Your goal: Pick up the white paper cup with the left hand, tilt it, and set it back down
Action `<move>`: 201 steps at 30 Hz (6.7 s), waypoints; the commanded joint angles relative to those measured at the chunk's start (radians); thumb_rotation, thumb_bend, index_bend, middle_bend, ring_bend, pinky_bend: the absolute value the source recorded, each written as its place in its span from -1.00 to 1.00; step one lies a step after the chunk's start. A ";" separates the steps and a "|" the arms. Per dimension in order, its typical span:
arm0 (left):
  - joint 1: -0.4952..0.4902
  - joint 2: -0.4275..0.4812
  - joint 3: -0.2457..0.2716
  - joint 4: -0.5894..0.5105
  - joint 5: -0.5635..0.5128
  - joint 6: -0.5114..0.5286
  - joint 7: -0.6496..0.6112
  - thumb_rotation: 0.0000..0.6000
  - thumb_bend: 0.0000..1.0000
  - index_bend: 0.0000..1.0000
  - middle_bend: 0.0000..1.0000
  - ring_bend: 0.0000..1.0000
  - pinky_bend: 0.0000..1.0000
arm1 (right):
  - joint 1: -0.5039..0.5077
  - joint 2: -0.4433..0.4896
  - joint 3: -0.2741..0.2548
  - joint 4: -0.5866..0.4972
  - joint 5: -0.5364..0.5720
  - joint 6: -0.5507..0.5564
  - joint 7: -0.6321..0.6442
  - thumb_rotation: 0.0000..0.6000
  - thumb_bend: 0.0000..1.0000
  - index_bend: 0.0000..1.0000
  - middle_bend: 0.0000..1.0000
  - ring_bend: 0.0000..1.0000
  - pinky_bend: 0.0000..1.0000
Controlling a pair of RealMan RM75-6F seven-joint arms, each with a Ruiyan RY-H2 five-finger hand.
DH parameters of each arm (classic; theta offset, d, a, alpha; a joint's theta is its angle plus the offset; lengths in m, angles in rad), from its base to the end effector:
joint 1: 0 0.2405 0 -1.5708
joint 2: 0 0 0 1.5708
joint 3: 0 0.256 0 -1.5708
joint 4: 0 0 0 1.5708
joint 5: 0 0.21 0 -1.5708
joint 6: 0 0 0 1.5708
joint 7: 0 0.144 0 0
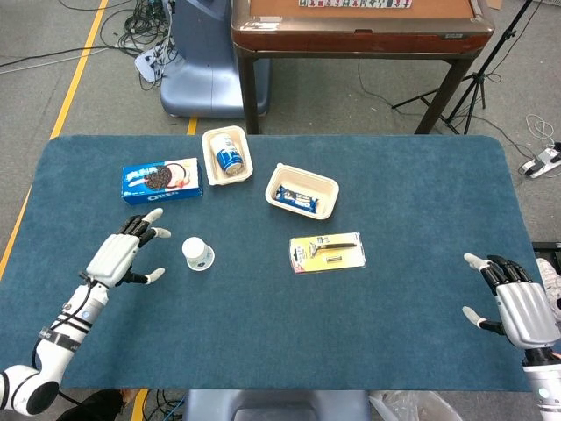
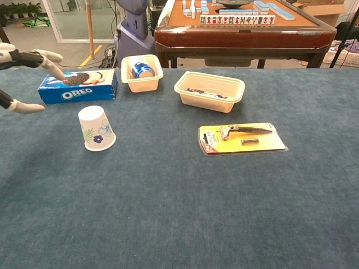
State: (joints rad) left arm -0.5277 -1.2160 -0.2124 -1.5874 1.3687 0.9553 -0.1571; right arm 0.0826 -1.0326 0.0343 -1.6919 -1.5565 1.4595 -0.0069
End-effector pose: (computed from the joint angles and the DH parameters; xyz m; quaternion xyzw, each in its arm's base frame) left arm -0.2135 0.3264 0.0897 -0.6711 -0.4578 -0.4275 0.3966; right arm -0.2972 -0.1758 0.1703 0.6217 -0.3830 0.3825 0.5661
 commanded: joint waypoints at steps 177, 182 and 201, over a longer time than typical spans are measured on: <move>-0.166 -0.162 -0.110 0.163 -0.395 -0.378 -0.284 1.00 -0.58 -0.31 -1.00 -1.00 -1.00 | -0.057 0.016 -0.003 0.032 0.035 0.036 0.042 1.00 -0.68 -0.62 -0.43 -0.70 -0.56; -0.140 -0.198 -0.105 0.217 -0.306 -0.372 -0.367 1.00 -0.58 -0.32 -1.00 -1.00 -1.00 | -0.056 0.018 -0.002 0.024 0.036 0.035 0.034 1.00 -0.67 -0.62 -0.43 -0.70 -0.56; -0.089 -0.210 -0.011 0.285 -0.077 -0.309 -0.534 1.00 -0.58 -0.39 -1.00 -1.00 -1.00 | -0.056 0.019 -0.001 0.026 0.036 0.033 0.038 1.00 -0.67 -0.62 -0.43 -0.70 -0.56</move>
State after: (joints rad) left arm -0.6192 -1.4315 -0.2289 -1.3011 1.2857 0.6443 -0.6869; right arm 0.0261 -1.0133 0.0333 -1.6658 -1.5199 1.4930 0.0316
